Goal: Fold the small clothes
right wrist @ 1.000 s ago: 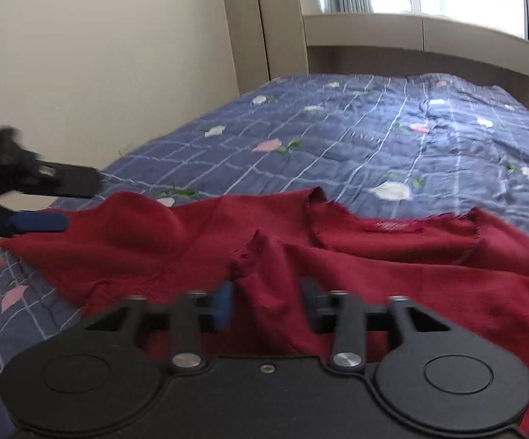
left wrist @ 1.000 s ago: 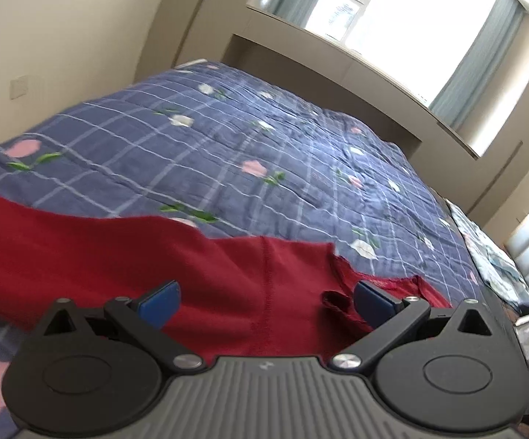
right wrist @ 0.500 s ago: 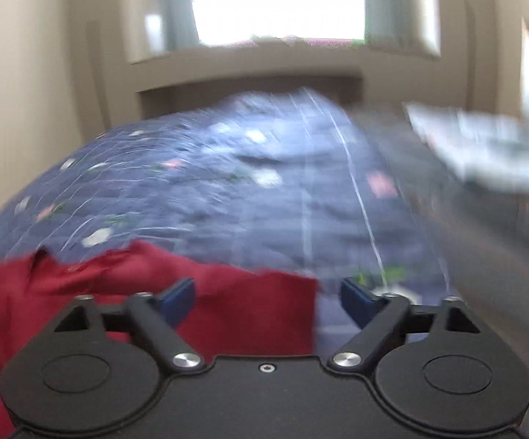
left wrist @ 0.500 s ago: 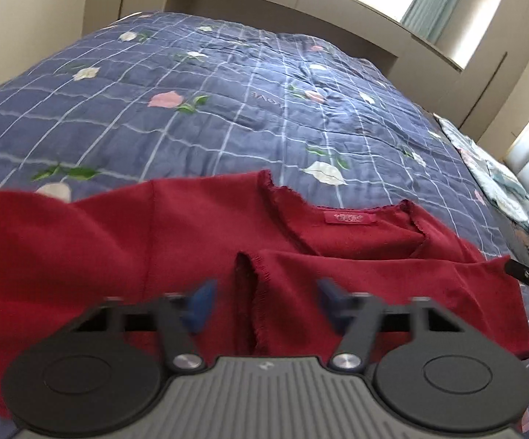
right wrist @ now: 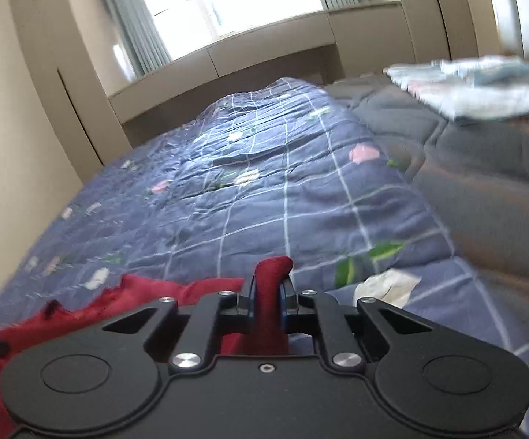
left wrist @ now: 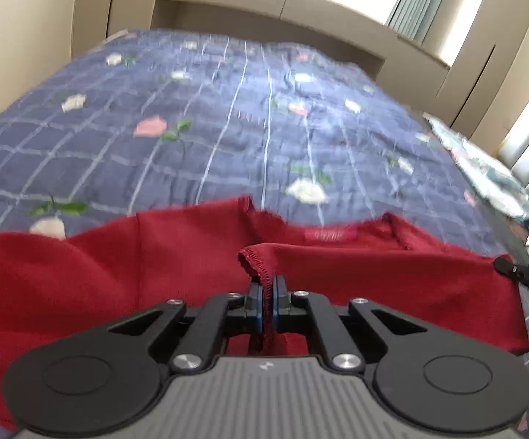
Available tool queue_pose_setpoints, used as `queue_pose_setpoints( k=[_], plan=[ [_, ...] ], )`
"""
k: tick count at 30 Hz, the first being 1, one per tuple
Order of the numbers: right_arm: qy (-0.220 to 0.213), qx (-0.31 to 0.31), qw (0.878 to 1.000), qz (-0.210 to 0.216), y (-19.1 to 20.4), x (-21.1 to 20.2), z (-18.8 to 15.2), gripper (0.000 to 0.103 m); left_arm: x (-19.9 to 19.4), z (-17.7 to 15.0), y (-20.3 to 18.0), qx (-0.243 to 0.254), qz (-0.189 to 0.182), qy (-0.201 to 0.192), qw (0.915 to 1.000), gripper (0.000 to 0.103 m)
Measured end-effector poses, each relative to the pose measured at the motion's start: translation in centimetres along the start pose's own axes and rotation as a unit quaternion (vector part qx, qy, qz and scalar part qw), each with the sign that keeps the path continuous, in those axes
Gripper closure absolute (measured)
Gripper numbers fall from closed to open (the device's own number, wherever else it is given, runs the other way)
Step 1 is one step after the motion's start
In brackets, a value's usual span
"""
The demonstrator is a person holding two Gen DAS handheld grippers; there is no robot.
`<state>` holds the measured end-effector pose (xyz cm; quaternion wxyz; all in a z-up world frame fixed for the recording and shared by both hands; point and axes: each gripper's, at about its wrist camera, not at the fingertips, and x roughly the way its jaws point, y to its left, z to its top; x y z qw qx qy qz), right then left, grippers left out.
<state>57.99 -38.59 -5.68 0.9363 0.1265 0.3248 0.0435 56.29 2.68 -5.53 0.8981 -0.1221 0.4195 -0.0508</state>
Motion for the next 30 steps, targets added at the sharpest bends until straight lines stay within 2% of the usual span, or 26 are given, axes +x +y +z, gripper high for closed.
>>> queue_pose_setpoints(
  k=[2, 5, 7, 9, 11, 14, 18, 21, 23, 26, 28, 30],
  plan=[
    [0.007, -0.032, 0.999, -0.018, 0.5, 0.6, -0.6, 0.083, 0.8, -0.6, -0.1, 0.011, 0.009, 0.005, 0.9999, 0.099],
    [-0.006, -0.051, 0.998, -0.020, 0.6, -1.2, -1.3, 0.064, 1.4, -1.3, 0.0, 0.023, 0.010, 0.010, 0.9996, 0.098],
    [-0.023, -0.067, 0.997, -0.015, 0.6, -3.6, -1.9, 0.032, 1.4, -1.5, 0.3, 0.016, 0.002, 0.010, 0.9998, 0.098],
    [-0.035, -0.099, 0.994, -0.011, 0.9, -6.4, -3.0, 0.025, 1.3, -1.5, 0.5, 0.016, -0.001, 0.010, 0.9998, 0.098],
    [-0.040, -0.136, 0.989, -0.031, 1.4, -8.6, -4.6, 0.024, 1.3, -1.5, 0.5, 0.015, -0.001, 0.010, 0.9998, 0.098],
    [-0.022, -0.201, 0.975, -0.095, 2.5, -10.4, -7.5, 0.024, 1.2, -1.3, 0.5, 0.011, 0.000, 0.010, 0.9999, 0.097],
    [-0.018, -0.254, 0.963, -0.093, 3.7, -11.1, -10.4, 0.027, 1.1, -1.2, 0.5, 0.010, 0.001, 0.009, 0.9999, 0.097],
    [-0.017, -0.244, 0.966, -0.079, 4.4, -10.4, -10.7, 0.029, 0.9, -1.1, 0.4, 0.007, 0.002, 0.006, 1.0000, 0.098],
    [-0.021, -0.234, 0.968, -0.086, 4.8, -9.6, -10.6, 0.032, 0.6, -0.9, 0.3, 0.009, 0.004, 0.003, 0.9999, 0.098],
    [-0.039, -0.204, 0.974, -0.088, 4.9, -9.0, -9.9, 0.043, 0.3, -0.7, 0.0, 0.009, 0.007, -0.008, 0.9999, 0.098],
    [-0.043, -0.188, 0.975, -0.107, 5.0, -8.6, -9.5, 0.057, 0.0, -0.4, 0.0, 0.005, 0.012, -0.016, 0.9998, 0.098],
    [-0.041, -0.175, 0.976, -0.121, 4.8, -8.3, -9.5, 0.066, -0.4, -0.3, -0.1, 0.003, 0.019, -0.026, 0.9995, 0.099]
  ],
)
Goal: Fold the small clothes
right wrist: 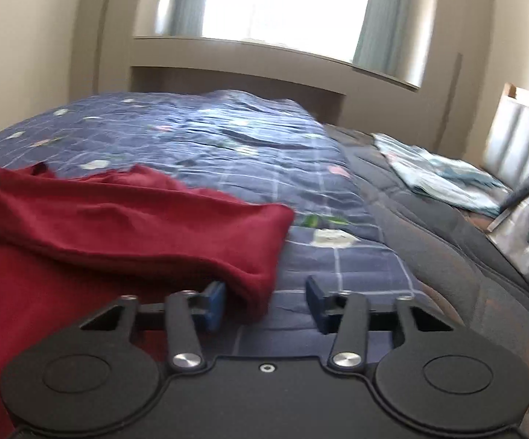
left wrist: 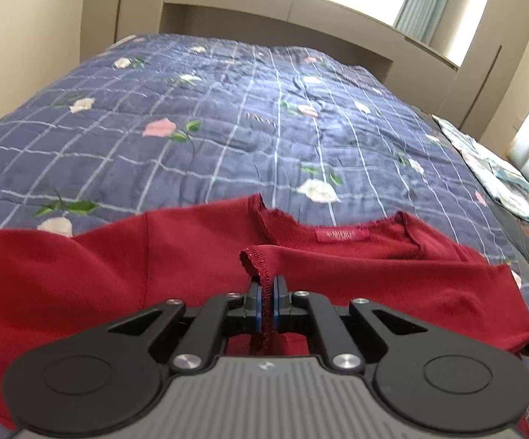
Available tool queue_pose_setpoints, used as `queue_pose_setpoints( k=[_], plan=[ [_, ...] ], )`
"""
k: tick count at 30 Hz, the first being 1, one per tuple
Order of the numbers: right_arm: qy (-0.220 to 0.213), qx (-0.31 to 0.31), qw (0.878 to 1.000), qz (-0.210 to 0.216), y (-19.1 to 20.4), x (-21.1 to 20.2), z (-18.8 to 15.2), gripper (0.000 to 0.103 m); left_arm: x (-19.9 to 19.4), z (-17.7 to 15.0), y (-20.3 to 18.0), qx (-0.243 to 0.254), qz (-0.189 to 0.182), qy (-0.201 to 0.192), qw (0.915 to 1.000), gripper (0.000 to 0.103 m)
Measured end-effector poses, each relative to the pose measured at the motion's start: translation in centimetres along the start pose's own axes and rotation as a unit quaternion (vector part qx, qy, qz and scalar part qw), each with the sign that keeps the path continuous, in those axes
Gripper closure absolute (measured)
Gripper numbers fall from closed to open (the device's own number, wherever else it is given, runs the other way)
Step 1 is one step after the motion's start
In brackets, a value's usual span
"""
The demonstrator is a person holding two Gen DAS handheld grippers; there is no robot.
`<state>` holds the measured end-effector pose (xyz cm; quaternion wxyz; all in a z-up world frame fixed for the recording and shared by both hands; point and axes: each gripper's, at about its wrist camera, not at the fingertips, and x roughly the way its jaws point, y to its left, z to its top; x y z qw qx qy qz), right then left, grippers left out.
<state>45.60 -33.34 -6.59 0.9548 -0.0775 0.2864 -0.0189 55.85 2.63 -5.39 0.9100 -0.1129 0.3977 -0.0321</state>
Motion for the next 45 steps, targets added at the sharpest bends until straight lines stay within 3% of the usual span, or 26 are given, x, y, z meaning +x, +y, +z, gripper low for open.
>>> queue_pose_setpoints(
  k=[1, 2, 6, 9, 11, 12, 13, 14, 15, 16, 17, 21, 24, 29, 31, 34, 37, 41, 45],
  plan=[
    [0.001, -0.001, 1.000, -0.007, 0.1, -0.1, -0.1, 0.076, -0.1, 0.0, -0.1, 0.003, 0.005, -0.003, 1.0000, 0.099],
    [0.003, -0.007, 1.000, -0.019, 0.1, 0.1, -0.3, 0.081, 0.0, 0.0, -0.1, 0.007, 0.009, -0.002, 0.9999, 0.099],
    [0.014, -0.057, 0.997, -0.043, 1.2, 0.7, -1.4, 0.082, 1.6, -0.7, 0.1, 0.013, 0.018, 0.019, 0.9996, 0.099],
    [0.015, -0.063, 0.997, -0.037, 1.3, 0.8, -1.4, 0.084, 2.4, -1.5, 0.3, 0.019, 0.016, 0.021, 0.9995, 0.098],
    [0.009, -0.057, 0.998, -0.032, 1.1, 0.1, -1.2, 0.076, 2.0, -1.7, 0.4, 0.025, 0.008, 0.014, 0.9996, 0.092],
    [0.009, -0.055, 0.998, -0.031, 1.0, -0.2, -1.1, 0.064, 1.8, -1.7, 0.5, 0.020, 0.001, 0.020, 0.9996, 0.087],
    [0.006, -0.052, 0.998, -0.029, 0.8, -0.7, -1.0, 0.051, 1.4, -1.7, 0.7, 0.014, -0.004, 0.023, 0.9996, 0.076],
    [0.002, -0.046, 0.999, -0.024, 0.7, -1.4, -0.9, 0.044, 0.9, -1.7, 1.0, 0.006, -0.008, 0.023, 0.9997, 0.055],
    [0.000, -0.040, 0.999, -0.021, 0.7, -2.0, -0.8, 0.033, 0.3, -1.7, 1.2, -0.002, -0.010, 0.019, 0.9998, 0.042],
    [-0.004, -0.037, 0.999, -0.020, 0.7, -2.5, -0.6, 0.025, -0.6, -1.7, 1.6, -0.011, -0.008, 0.011, 0.9998, 0.024],
    [-0.010, -0.034, 0.999, -0.020, 0.9, -3.1, -0.4, 0.023, -1.5, -1.7, 1.9, -0.017, -0.005, 0.002, 0.9998, 0.016],
    [-0.032, -0.020, 0.999, 0.011, 2.3, -4.0, 1.4, 0.005, -5.5, -2.2, 3.8, -0.032, 0.009, -0.013, 0.9994, 0.003],
    [-0.032, -0.014, 0.999, 0.041, 4.6, -3.1, 2.9, 0.001, -8.2, -3.3, 6.1, -0.051, 0.030, -0.026, 0.9979, 0.000],
    [0.009, -0.011, 0.995, 0.099, 9.1, -0.9, 4.5, 0.001, -12.0, -6.0, 12.6, -0.102, 0.088, -0.019, 0.9907, 0.000],
    [0.016, -0.021, 0.993, 0.114, 10.8, -0.8, 4.5, 0.001, -13.2, -7.0, 15.9, -0.133, 0.112, -0.025, 0.9845, 0.000],
    [0.012, -0.045, 0.991, 0.126, 12.9, -1.3, 4.0, 0.001, -14.8, -8.4, 21.9, -0.204, 0.137, -0.040, 0.9686, 0.000],
    [0.018, -0.053, 0.989, 0.137, 13.9, -1.7, 3.0, 0.001, -15.6, -9.4, 27.2, -0.276, 0.131, -0.059, 0.9505, 0.001],
    [0.042, -0.051, 0.988, 0.140, 14.4, -1.4, 1.4, 0.001, -16.7, -10.6, 32.5, -0.377, 0.093, -0.123, 0.9134, 0.001],
    [0.034, -0.033, 0.990, 0.131, 14.5, -1.7, -0.2, 0.001, -17.4, -11.2, 35.5, -0.455, 0.096, -0.171, 0.8688, 0.011]
  ],
)
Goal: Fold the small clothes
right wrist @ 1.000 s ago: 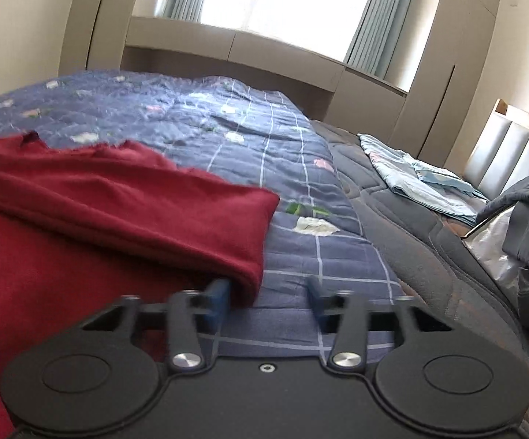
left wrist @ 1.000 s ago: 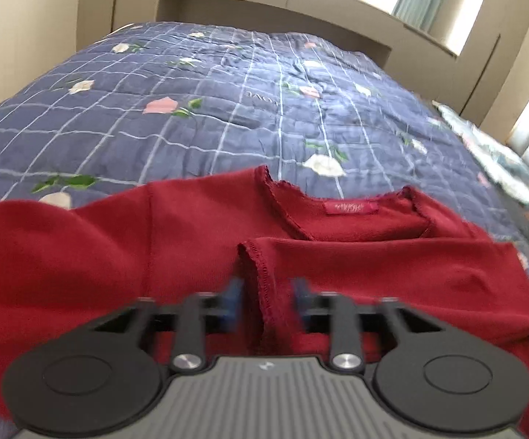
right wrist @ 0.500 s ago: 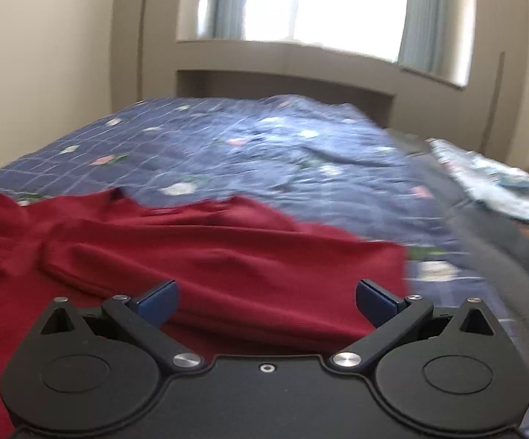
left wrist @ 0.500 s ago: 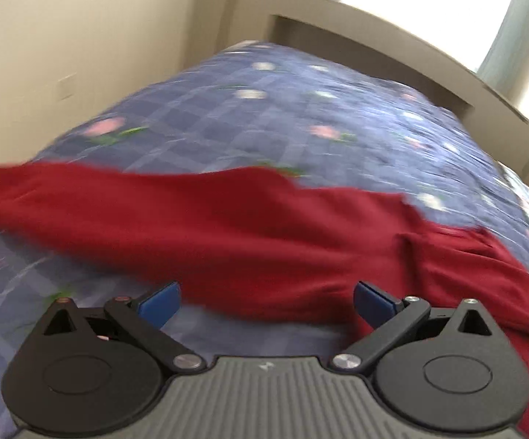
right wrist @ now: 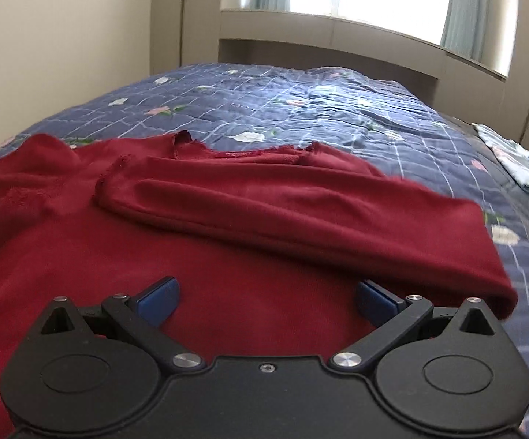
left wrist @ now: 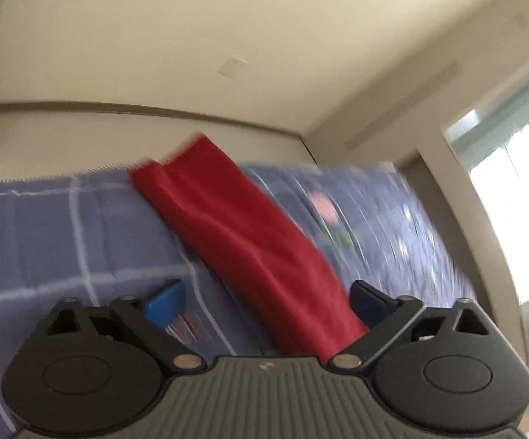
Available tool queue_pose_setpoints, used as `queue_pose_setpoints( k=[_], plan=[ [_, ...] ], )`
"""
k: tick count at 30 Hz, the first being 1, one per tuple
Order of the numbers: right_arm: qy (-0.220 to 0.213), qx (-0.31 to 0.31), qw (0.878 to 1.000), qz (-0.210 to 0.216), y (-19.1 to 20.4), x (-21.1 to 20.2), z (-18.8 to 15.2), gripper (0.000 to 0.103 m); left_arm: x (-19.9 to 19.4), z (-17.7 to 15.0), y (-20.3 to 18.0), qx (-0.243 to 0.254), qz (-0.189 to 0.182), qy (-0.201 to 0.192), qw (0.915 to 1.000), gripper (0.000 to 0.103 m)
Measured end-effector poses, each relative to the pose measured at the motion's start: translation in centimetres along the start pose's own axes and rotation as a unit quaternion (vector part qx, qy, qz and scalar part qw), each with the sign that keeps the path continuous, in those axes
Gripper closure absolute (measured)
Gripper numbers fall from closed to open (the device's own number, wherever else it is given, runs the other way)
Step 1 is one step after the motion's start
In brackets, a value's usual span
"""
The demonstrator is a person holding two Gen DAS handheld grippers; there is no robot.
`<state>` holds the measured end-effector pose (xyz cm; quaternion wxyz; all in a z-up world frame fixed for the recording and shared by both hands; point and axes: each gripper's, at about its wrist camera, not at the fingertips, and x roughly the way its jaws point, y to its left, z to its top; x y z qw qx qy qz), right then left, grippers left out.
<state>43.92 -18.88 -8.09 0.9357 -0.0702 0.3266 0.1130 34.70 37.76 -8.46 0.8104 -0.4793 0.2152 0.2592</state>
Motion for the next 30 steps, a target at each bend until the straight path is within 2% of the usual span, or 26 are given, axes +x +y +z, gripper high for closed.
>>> queue_pose_setpoints(
  k=[3, 4, 7, 8, 9, 10, 11, 16, 19, 21, 23, 25, 28, 30],
  plan=[
    [-0.009, -0.008, 1.000, -0.011, 0.5, -0.4, -0.3, 0.001, -0.3, 0.9, 1.8, -0.075, 0.004, -0.039, 0.9964, 0.032],
    [-0.010, -0.011, 1.000, -0.013, 0.6, -0.4, -0.3, 0.001, -0.3, 1.0, 2.2, -0.086, 0.008, -0.044, 0.9953, 0.043],
    [-0.010, -0.009, 1.000, -0.013, 0.5, -0.3, -0.4, 0.001, -0.1, 0.9, 3.6, -0.106, 0.026, -0.044, 0.9930, 0.074],
    [-0.009, -0.006, 1.000, -0.012, 0.4, -0.3, -0.5, 0.001, 0.0, 0.7, 3.8, -0.109, 0.027, -0.044, 0.9928, 0.082],
    [-0.008, -0.004, 1.000, -0.010, 0.3, -0.2, -0.5, 0.000, 0.1, 0.5, 4.0, -0.109, 0.027, -0.044, 0.9927, 0.085],
    [-0.008, -0.003, 1.000, -0.009, 0.3, -0.1, -0.5, 0.001, 0.0, 0.6, 4.1, -0.108, 0.025, -0.043, 0.9929, 0.095],
    [-0.008, -0.002, 1.000, -0.008, 0.2, -0.1, -0.5, 0.001, 0.0, 0.4, 4.2, -0.104, 0.018, -0.044, 0.9934, 0.100],
    [-0.009, 0.000, 1.000, -0.006, 0.1, 0.0, -0.7, 0.000, -0.9, 1.2, 3.4, -0.082, -0.039, -0.086, 0.9922, 0.101],
    [-0.010, 0.001, 1.000, -0.005, 0.1, 0.0, -0.7, 0.000, -1.7, 2.3, 0.0, -0.031, -0.060, -0.107, 0.9919, 0.101],
    [-0.010, 0.004, 1.000, -0.003, 0.0, 0.1, -0.7, 0.000, -2.5, 2.8, -3.4, 0.021, -0.088, -0.123, 0.9883, 0.101],
    [-0.012, 0.007, 1.000, 0.000, -0.1, 0.1, -0.7, 0.000, -3.2, 2.6, -7.7, 0.080, -0.129, -0.132, 0.9795, 0.101],
    [-0.013, 0.011, 1.000, 0.002, -0.2, 0.0, -0.7, 0.000, -3.7, 1.7, -12.2, 0.133, -0.173, -0.132, 0.9669, 0.101],
    [-0.018, 0.018, 1.000, 0.006, -0.4, -0.2, -0.6, 0.000, -4.1, -1.7, -19.9, 0.227, -0.237, -0.113, 0.9378, 0.101],
    [-0.040, 0.042, 0.998, 0.007, -1.2, -1.3, -0.4, 0.001, -4.2, -5.0, -24.5, 0.292, -0.271, -0.090, 0.9128, 0.101]
  ],
)
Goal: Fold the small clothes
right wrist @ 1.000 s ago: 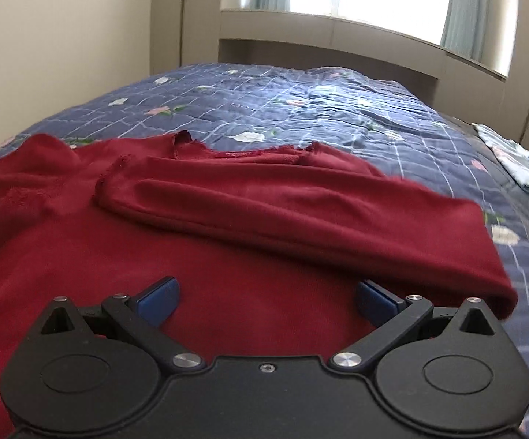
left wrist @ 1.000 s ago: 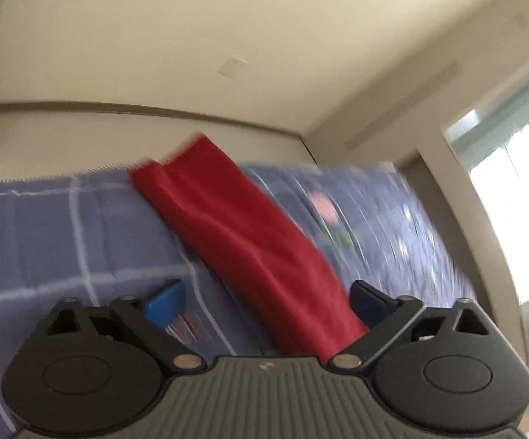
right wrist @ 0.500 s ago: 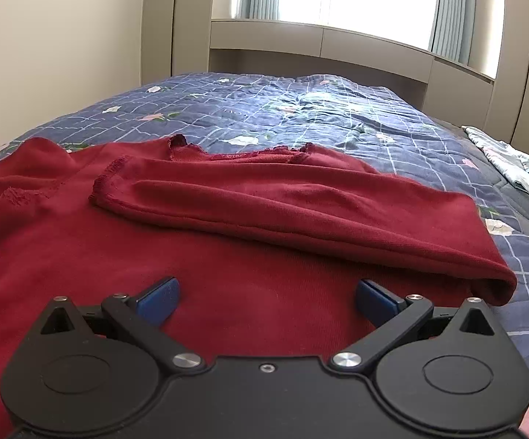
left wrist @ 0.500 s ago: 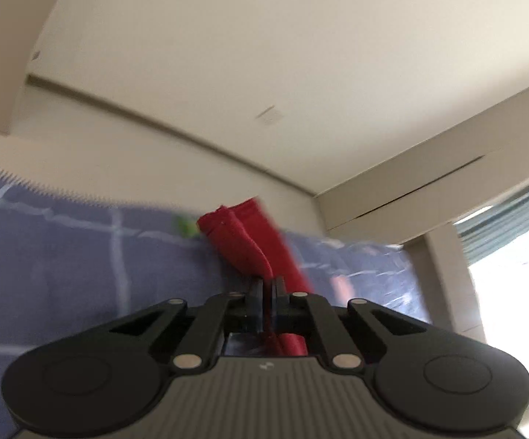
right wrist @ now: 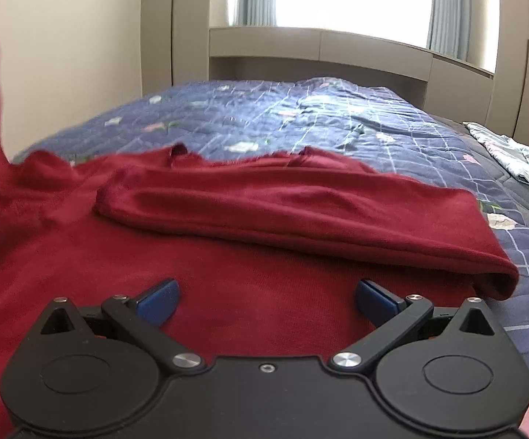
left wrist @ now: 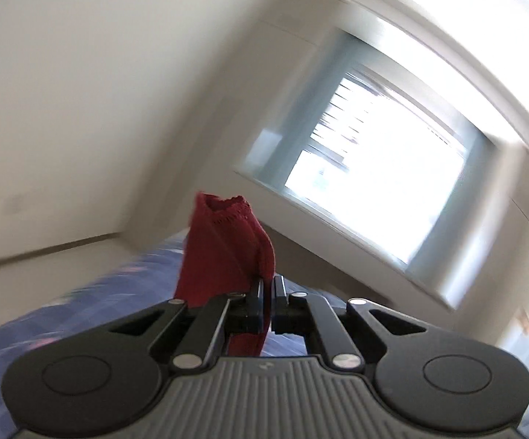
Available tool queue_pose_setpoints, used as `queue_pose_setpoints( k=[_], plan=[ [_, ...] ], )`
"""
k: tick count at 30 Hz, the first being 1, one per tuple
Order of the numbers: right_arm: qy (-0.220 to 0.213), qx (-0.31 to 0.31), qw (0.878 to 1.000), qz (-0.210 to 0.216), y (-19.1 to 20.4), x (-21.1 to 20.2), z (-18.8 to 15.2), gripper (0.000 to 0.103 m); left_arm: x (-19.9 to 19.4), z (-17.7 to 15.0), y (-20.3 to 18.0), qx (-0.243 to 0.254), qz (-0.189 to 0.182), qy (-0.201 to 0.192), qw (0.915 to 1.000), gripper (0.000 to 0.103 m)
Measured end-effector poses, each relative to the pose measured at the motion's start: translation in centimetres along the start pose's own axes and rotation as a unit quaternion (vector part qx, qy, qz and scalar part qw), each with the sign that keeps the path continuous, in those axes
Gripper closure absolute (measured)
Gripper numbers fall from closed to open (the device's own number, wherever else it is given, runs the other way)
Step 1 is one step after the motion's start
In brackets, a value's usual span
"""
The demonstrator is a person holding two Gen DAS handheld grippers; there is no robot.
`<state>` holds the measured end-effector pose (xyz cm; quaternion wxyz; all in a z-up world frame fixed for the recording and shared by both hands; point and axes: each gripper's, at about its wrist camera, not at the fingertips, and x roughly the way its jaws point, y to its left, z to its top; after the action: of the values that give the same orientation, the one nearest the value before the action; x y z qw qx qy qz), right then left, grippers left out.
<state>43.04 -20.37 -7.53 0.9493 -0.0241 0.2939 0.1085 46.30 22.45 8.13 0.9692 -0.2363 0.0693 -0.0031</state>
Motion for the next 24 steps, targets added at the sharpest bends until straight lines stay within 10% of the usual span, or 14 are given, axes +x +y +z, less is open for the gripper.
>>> queue_pose_setpoints(
  k=[8, 18, 21, 24],
  plan=[
    [-0.067, 0.071, 0.995, -0.036, -6.7, -5.8, 2.5, 0.000, 6.7, -10.8, -16.0, 0.165, -0.154, 0.130, 0.9654, 0.101],
    [-0.036, 0.102, 0.990, -0.088, -13.5, -7.7, -0.5, 0.000, 5.8, -27.6, -21.2, 0.294, -0.173, 0.273, 0.8996, 0.100],
    [-0.036, 0.120, 0.989, -0.075, -14.1, -7.7, -1.2, 0.000, 3.6, -28.2, -21.1, 0.284, -0.177, 0.286, 0.8980, 0.095],
    [-0.038, 0.148, 0.987, -0.049, -14.2, -6.9, -1.1, 0.000, 2.7, -26.9, -20.3, 0.260, -0.169, 0.294, 0.9041, 0.064]
  ],
)
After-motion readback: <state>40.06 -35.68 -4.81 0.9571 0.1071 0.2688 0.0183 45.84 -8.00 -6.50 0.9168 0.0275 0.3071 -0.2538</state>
